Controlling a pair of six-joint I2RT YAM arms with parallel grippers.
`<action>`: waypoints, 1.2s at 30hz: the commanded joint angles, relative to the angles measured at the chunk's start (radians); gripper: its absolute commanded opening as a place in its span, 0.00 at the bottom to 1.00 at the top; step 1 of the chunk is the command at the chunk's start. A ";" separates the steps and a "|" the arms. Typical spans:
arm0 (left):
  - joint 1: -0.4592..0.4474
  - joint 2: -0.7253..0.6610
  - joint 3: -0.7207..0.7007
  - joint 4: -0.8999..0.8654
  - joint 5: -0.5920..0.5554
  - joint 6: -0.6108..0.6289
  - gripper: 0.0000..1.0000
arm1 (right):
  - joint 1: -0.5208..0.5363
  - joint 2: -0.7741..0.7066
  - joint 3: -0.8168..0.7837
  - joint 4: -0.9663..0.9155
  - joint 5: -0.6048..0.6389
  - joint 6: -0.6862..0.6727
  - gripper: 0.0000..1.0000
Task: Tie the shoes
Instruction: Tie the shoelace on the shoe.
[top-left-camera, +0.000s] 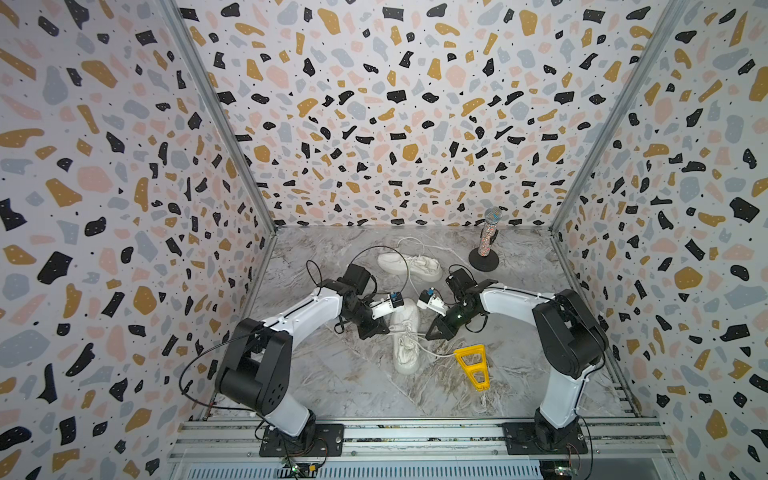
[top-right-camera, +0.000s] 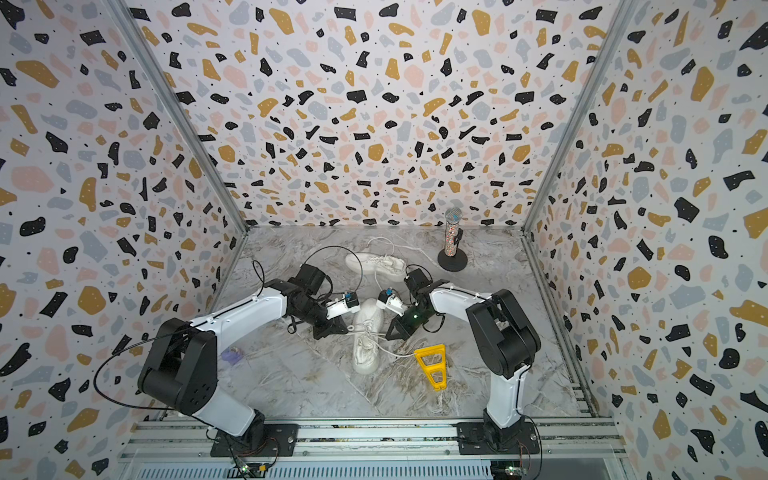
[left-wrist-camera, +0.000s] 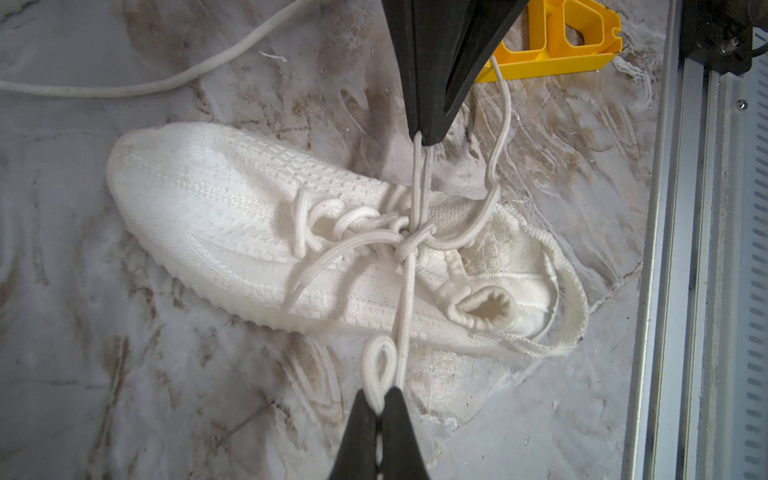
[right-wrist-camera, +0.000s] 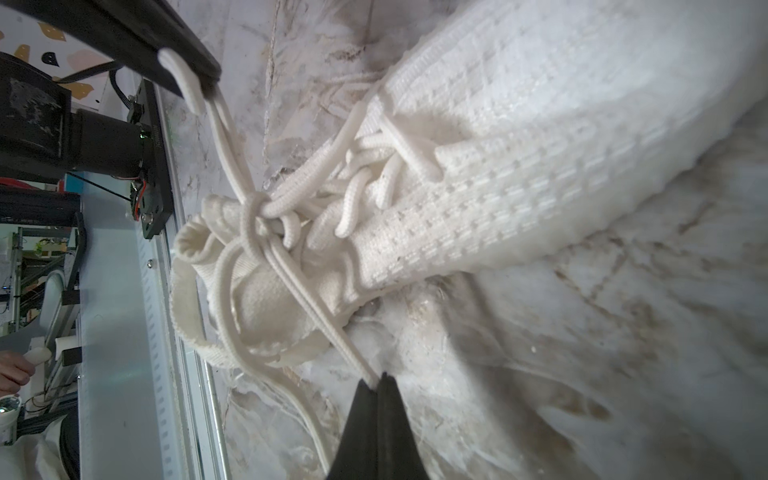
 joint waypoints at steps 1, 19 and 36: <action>0.014 0.015 -0.007 -0.041 -0.004 -0.005 0.00 | -0.006 -0.031 0.004 -0.039 0.006 -0.004 0.00; 0.016 0.011 0.021 -0.069 -0.024 -0.033 0.00 | 0.049 -0.087 0.071 -0.183 0.476 -0.164 0.00; 0.025 0.004 0.004 -0.074 -0.011 -0.039 0.00 | 0.053 -0.035 0.156 -0.248 0.497 -0.232 0.00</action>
